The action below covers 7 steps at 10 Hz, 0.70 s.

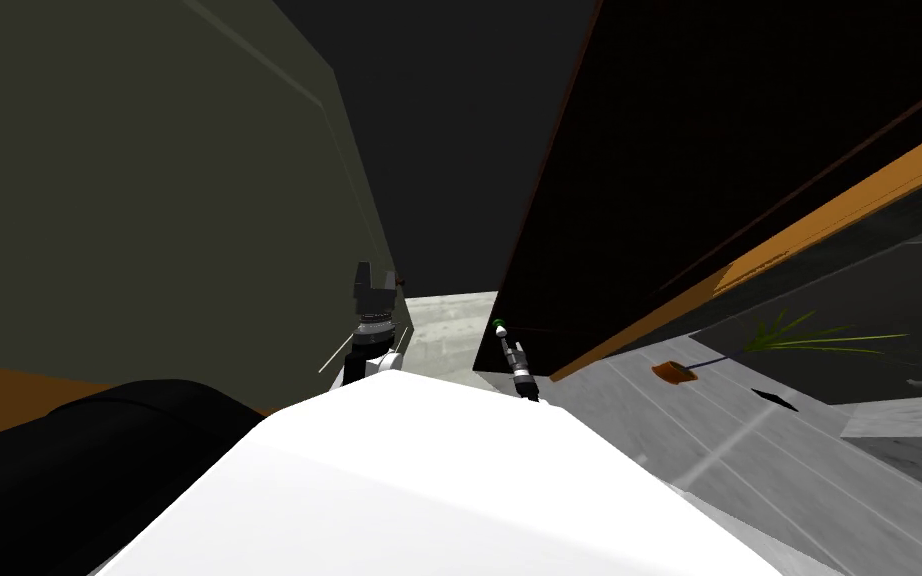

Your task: Push the door open

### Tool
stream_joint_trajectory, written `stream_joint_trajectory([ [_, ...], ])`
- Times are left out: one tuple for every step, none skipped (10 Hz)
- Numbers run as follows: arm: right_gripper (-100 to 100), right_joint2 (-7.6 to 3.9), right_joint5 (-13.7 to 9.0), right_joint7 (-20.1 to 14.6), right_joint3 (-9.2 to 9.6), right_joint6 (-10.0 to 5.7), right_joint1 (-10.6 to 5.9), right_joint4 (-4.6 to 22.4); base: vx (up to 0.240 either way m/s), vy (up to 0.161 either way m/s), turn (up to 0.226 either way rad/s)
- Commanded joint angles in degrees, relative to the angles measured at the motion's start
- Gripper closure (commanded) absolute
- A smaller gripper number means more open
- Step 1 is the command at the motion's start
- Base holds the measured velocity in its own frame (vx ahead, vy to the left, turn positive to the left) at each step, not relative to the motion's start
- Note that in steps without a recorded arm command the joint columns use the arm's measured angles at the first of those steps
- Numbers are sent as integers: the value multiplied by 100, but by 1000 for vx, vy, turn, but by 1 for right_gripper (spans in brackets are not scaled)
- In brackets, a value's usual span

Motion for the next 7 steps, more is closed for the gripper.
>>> stream_joint_trajectory([
  [-100, -42, 27, 286, 70, 23, -1, 2, -34, 28, -127],
  [-100, -74, 51, 434, 130, 40, 4, 1, -45, 47, -158],
  [-100, -74, 51, 531, 130, 40, 4, 1, -38, 35, -43],
  [-100, -104, 74, 734, 189, 57, 9, 0, -33, 28, -101],
  [-100, -130, 95, 891, 245, 74, 13, 0, -40, 34, -149],
  [-100, -130, 95, 933, 245, 74, 13, 0, -32, 28, -46],
  [-100, -153, 116, 1107, 299, 90, 17, -1, -35, 26, -88],
])
